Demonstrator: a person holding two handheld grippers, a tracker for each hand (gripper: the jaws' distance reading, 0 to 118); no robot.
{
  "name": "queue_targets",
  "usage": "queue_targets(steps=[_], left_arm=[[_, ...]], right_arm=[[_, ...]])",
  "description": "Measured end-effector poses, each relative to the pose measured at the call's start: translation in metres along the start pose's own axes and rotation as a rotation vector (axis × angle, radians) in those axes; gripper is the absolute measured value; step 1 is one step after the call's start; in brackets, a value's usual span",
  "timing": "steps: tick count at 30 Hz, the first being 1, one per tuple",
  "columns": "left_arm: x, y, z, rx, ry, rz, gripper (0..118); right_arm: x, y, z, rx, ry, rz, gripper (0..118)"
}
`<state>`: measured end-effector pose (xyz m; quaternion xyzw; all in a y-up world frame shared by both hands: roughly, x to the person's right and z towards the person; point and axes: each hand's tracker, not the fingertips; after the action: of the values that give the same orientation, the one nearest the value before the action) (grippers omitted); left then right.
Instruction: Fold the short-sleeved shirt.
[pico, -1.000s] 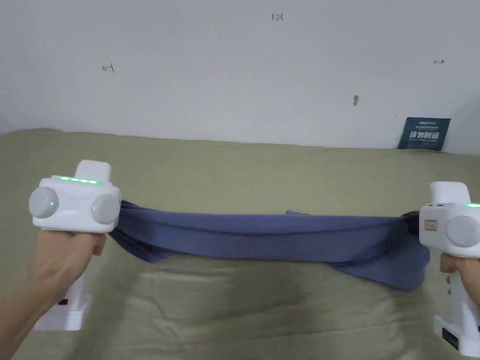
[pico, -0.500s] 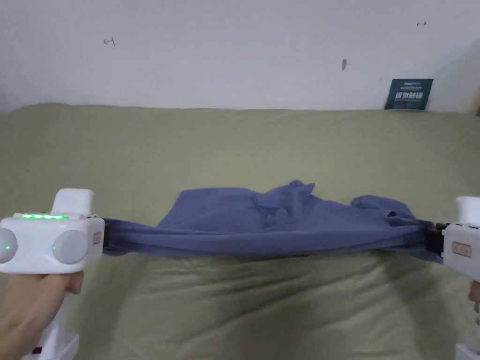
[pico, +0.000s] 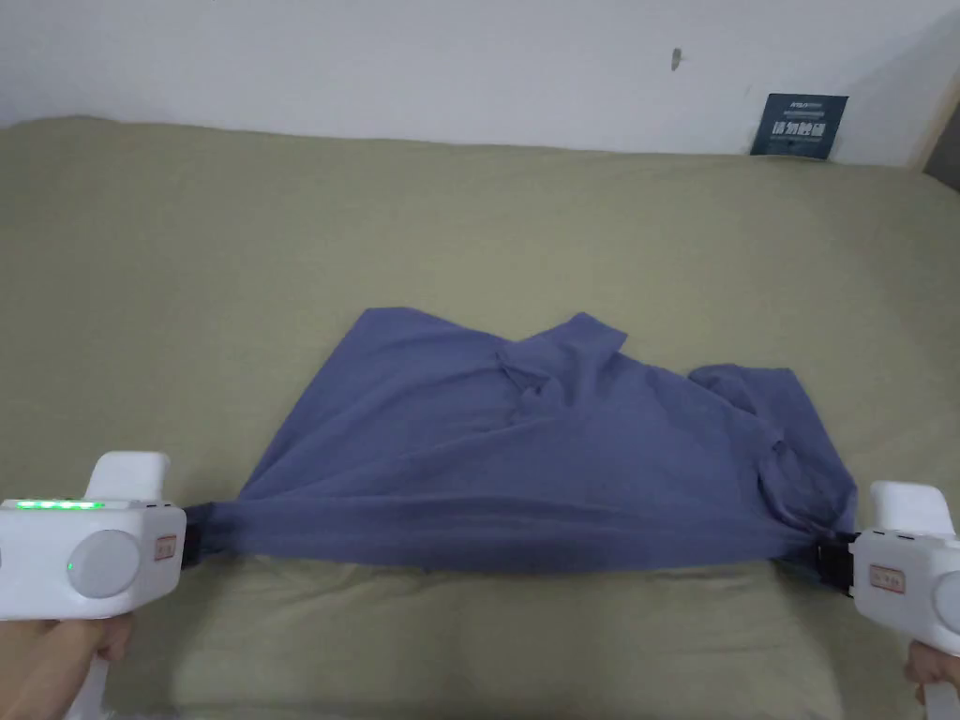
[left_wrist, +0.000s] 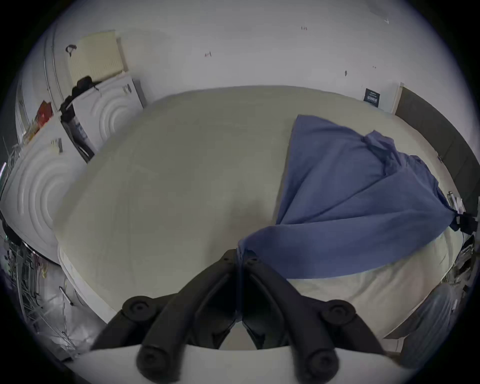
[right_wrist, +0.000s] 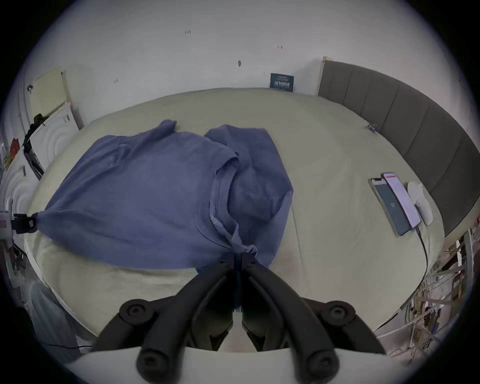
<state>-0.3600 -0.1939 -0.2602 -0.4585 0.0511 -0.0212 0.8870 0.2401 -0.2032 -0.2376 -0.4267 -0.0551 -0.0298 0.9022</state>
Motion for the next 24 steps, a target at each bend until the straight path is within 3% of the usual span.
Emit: queue_targets(steps=[3,4,5,6,7,8,9,10,14,15,16,17,18,24], left_arm=[[-0.001,-0.002,0.0,-0.011,-0.017,0.01,2],[-0.006,-0.004,-0.004,-0.012,-0.028,0.018,4],[-0.007,-0.004,-0.003,-0.012,-0.043,0.023,17],[-0.009,-0.004,-0.001,-0.007,-0.067,0.028,69],[-0.011,-0.004,0.002,0.0,-0.081,0.027,96],[-0.011,-0.006,0.005,0.001,-0.083,0.027,110],[-0.011,-0.008,0.005,0.007,-0.077,0.032,110],[-0.013,-0.007,0.015,0.089,-0.07,0.063,118],[-0.01,-0.011,0.042,0.081,-0.099,0.103,110],[-0.011,-0.014,0.044,0.088,-0.106,0.1,103],[-0.01,-0.019,0.047,0.1,-0.097,0.094,85],[-0.01,-0.021,0.051,0.127,-0.078,0.078,45],[-0.012,-0.026,0.049,0.14,-0.058,0.083,0],[-0.023,-0.046,0.046,0.086,-0.078,0.145,0]], right_arm=[[-0.002,-0.003,-0.001,-0.013,-0.003,-0.013,6],[-0.003,-0.003,0.0,-0.015,-0.002,-0.012,16],[-0.006,-0.004,0.002,-0.008,-0.004,-0.006,43],[-0.01,-0.002,0.006,0.0,-0.017,0.002,98],[-0.014,-0.003,0.012,0.014,-0.035,0.013,118],[-0.019,-0.001,0.016,0.019,-0.032,0.019,118],[-0.026,-0.004,0.023,0.031,-0.001,0.041,118],[-0.033,-0.001,0.027,0.116,0.009,0.062,111],[-0.08,-0.001,0.051,0.186,0.052,0.109,108],[-0.094,0.002,0.06,0.195,0.088,0.118,101],[-0.107,-0.001,0.064,0.204,0.113,0.129,82],[-0.119,-0.004,0.065,0.219,0.13,0.138,49],[-0.133,-0.009,0.063,0.23,0.124,0.144,0],[-0.182,-0.038,0.056,0.217,0.183,0.157,0]])
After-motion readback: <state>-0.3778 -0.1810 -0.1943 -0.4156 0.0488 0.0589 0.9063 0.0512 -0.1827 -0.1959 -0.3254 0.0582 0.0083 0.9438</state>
